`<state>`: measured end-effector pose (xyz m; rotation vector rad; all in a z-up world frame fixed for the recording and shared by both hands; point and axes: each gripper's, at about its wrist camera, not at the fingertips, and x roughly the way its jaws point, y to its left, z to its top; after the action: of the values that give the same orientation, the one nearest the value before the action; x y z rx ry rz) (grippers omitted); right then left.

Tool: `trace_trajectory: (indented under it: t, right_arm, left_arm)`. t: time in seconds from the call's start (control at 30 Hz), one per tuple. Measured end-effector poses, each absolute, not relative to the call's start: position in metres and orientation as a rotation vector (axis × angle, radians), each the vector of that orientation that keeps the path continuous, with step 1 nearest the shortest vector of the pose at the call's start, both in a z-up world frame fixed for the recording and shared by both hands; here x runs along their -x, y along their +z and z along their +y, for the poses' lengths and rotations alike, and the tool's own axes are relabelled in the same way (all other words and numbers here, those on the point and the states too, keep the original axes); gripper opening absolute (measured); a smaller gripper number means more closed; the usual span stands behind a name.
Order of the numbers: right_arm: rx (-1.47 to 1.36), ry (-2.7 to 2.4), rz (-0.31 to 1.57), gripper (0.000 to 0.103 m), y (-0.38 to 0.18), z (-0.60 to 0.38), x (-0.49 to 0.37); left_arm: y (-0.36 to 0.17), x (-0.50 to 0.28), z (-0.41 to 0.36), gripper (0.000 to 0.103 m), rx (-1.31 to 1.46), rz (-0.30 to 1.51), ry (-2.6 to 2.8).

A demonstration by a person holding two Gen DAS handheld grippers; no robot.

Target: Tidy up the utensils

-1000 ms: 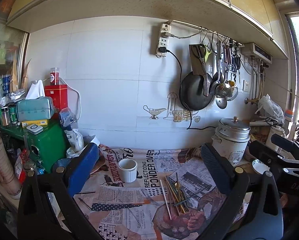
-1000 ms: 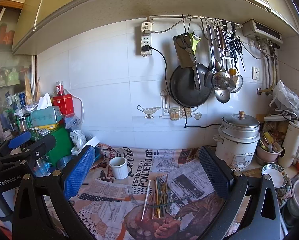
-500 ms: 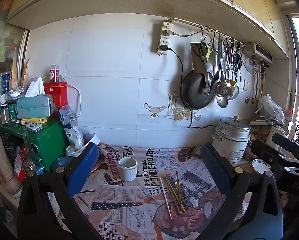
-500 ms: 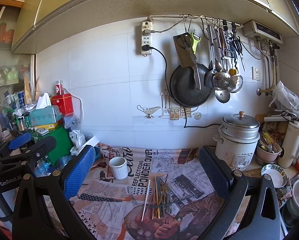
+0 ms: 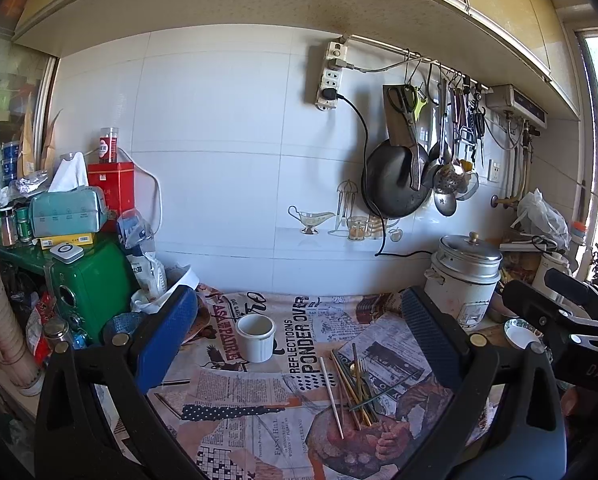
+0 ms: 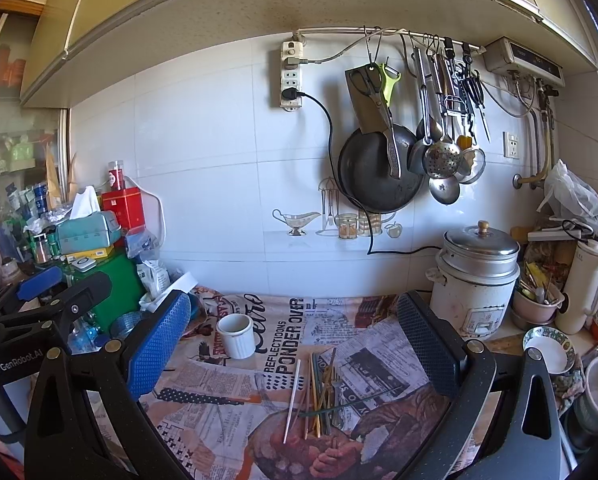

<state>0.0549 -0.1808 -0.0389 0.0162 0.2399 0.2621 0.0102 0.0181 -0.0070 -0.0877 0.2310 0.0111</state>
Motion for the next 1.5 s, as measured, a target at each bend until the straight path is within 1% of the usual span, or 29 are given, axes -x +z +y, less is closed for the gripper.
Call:
trace_trajectory:
  t: [0.63,0.97,1.23,1.5]
  right_arm:
    - [-0.019,0.247,0.265,0.103,-0.043,-0.185,-0.065]
    - [-0.034,0.233,0.342,0.103,-0.062,-0.192,-0.092]
    - [-0.056,0.180,0.484,0.103,-0.100,-0.206,-0.135]
    - [-0.082,0.087,0.722,0.103,-0.167,-0.234,-0.192]
  left_arm:
    - [-0.007,-0.021,0.013,0.103,0.097,0.248,0.014]
    - [-0.020,-0.043,0.012,0.103,0.096,0.289,0.050]
    - [-0.056,-0.092,0.009,0.103,0.098,0.406,0.073]
    - [-0.120,-0.160,0.000,0.103,0.084,0.578,0.074]
